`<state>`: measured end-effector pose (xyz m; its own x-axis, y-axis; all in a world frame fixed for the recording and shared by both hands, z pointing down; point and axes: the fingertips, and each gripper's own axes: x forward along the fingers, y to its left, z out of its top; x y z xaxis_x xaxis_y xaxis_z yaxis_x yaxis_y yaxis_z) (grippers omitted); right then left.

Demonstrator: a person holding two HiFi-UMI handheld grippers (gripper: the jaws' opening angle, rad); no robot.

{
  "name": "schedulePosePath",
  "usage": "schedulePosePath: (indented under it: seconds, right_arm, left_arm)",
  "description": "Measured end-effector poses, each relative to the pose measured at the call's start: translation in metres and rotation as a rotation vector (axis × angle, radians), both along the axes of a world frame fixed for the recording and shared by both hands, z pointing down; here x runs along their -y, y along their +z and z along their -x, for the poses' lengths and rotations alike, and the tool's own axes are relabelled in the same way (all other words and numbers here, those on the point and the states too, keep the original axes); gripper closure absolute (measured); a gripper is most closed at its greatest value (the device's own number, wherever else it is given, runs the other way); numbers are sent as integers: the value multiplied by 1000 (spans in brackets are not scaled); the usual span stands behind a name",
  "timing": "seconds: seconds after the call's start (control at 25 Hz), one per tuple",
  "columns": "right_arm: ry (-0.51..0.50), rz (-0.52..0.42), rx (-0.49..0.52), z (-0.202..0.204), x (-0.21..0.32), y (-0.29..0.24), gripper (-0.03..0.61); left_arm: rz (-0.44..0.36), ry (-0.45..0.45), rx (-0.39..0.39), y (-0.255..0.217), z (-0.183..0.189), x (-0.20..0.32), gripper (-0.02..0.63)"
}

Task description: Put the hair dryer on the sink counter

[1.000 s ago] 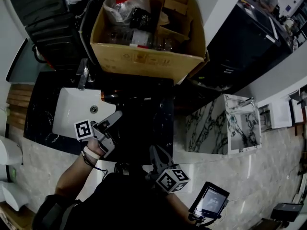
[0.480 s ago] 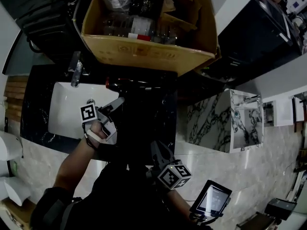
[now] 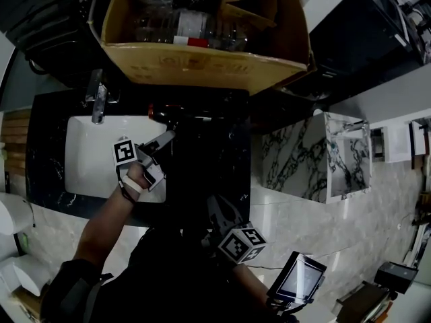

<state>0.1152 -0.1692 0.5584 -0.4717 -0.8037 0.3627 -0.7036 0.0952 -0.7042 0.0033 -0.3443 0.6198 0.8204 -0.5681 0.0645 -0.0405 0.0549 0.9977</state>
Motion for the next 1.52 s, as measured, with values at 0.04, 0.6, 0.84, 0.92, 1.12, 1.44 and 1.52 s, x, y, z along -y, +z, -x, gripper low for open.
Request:
schedulePosePath:
  seconds: [0.04, 0.6, 0.84, 0.92, 1.12, 1.44, 1.52]
  right_arm:
    - [3, 4, 2, 1, 0, 1, 583]
    - [6, 5, 11, 13, -3, -2, 583]
    - [17, -2, 9, 9, -3, -3, 583]
    - [17, -4, 11, 9, -4, -3, 583]
    - [11, -12, 8, 10, -4, -3, 583]
    - [-2, -31, 7, 13, -5, -12, 583]
    - [-3, -34, 5, 14, -6, -13, 583]
  left_arm:
    - [-2, 1, -1, 0, 0, 0, 453]
    - [-5, 52, 65, 17, -2, -7, 444]
    - [-18, 37, 91, 11, 9, -14, 422]
    - [-7, 14, 84, 8, 18, -19, 422]
    - [-25, -31, 88, -7, 45, -39, 422]
    - [-60, -36, 112, -27, 59, -74, 422]
    - [-63, -33, 100, -31, 58, -81, 422]
